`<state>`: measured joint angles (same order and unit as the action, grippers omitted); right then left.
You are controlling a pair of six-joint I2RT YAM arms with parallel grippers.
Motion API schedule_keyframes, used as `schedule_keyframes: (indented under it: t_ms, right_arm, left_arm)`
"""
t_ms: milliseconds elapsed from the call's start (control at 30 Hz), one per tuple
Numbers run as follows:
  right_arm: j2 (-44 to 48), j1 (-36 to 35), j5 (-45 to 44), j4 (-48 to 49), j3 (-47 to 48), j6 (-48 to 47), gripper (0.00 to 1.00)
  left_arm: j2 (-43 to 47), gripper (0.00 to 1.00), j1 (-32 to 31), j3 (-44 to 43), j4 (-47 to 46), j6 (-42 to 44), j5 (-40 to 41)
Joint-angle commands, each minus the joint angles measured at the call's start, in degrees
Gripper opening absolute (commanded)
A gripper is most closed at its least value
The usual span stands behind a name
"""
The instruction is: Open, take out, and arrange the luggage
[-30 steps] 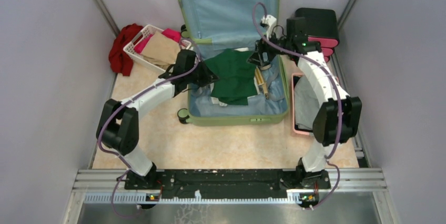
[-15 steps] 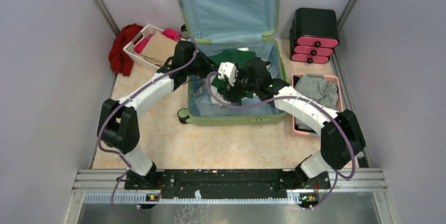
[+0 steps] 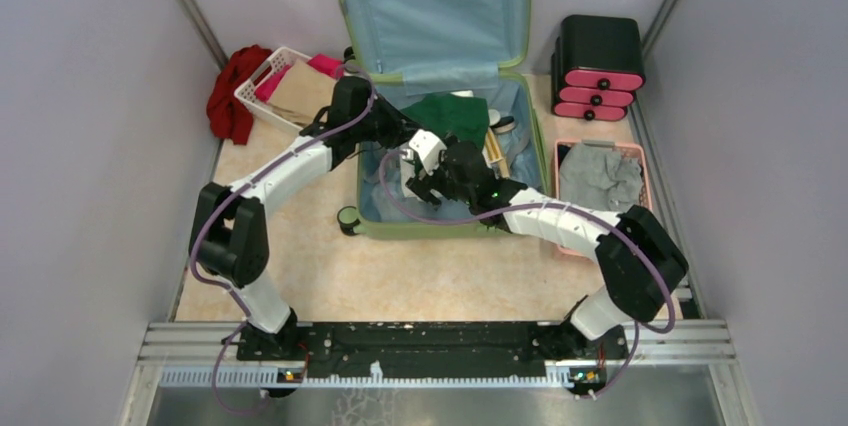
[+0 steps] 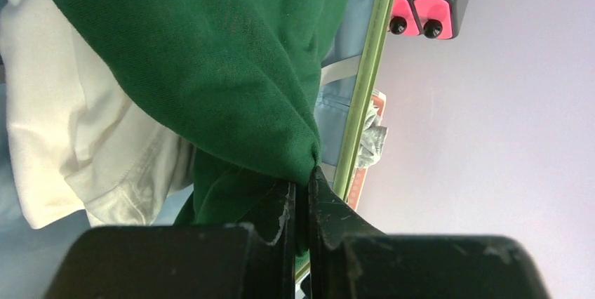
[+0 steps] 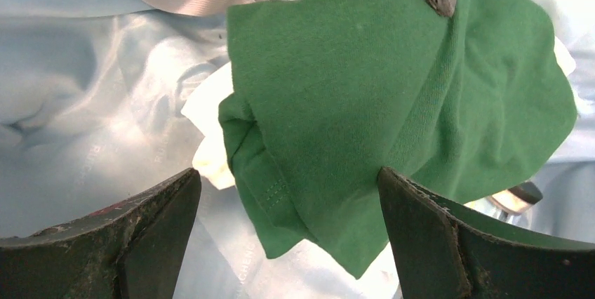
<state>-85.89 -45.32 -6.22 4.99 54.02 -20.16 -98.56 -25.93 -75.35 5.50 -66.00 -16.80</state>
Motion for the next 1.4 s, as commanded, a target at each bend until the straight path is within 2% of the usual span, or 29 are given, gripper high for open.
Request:
schedule_keyframes:
  t_ms: [0,133,200,333,467,533,633,667,767,967,1067,1367]
  right_arm:
    - [-1.37,-0.73,-5.17,6.12,-0.03,7.24,0.95]
    - [-4.49,-2.03,-8.66,7.43,0.38,7.46,0.94]
    - [-5.70,-2.05,-10.23,7.68,0.92,7.15,0.88]
    - [-5.82,-2.05,-10.95,8.12,0.74,5.93,0.55]
    - [-3.16,-1.85,-12.06,9.40,-0.86,3.13,0.30]
    - [-1.02,-1.30,-11.31,9.40,-1.43,1.73,0.14]
    - [1.94,0.29,-8.29,7.52,-0.96,0.58,0.01]
    - [2.69,1.10,-6.78,6.23,-0.45,0.00,0.00]
    - [4.55,3.39,-1.31,0.82,1.05,-2.51,0.00]
    - [6.66,6.85,5.21,-4.83,2.34,-6.72,0.00]
    - [6.98,7.84,7.30,-6.67,2.86,-7.50,0.00]
    - [8.30,8.84,11.59,-11.11,5.35,-10.16,0.00]
  left_arm:
    - [-0.57,0.01,0.11,-2.70,-2.93,-2.28,-0.82]
    - [-0.68,0.01,0.09,-2.81,-3.04,-2.68,-0.91]
    - [-0.66,0.01,0.09,-2.77,-3.04,-2.73,-0.83]
    - [-0.65,0.01,0.26,-2.71,-3.10,-2.73,-0.75]
    - [-0.63,0.01,0.51,-2.29,-3.12,-2.82,-0.64]
    - [-0.58,0.01,0.72,-1.70,-3.25,-2.82,-0.55]
    - [-0.46,0.04,0.96,-0.39,-3.92,-3.11,-0.83]
    - [-0.49,0.08,1.09,0.23,-4.33,-3.36,-1.02]
    - [-0.31,0.27,1.38,2.56,-5.90,-3.69,-1.52]
    - [0.02,0.71,1.68,7.98,-8.73,-5.10,-1.54]
    - [0.34,0.97,1.68,10.60,-9.43,-5.96,-0.77]
    - [-1.83,0.99,2.05,11.50,-10.32,-6.67,3.69]
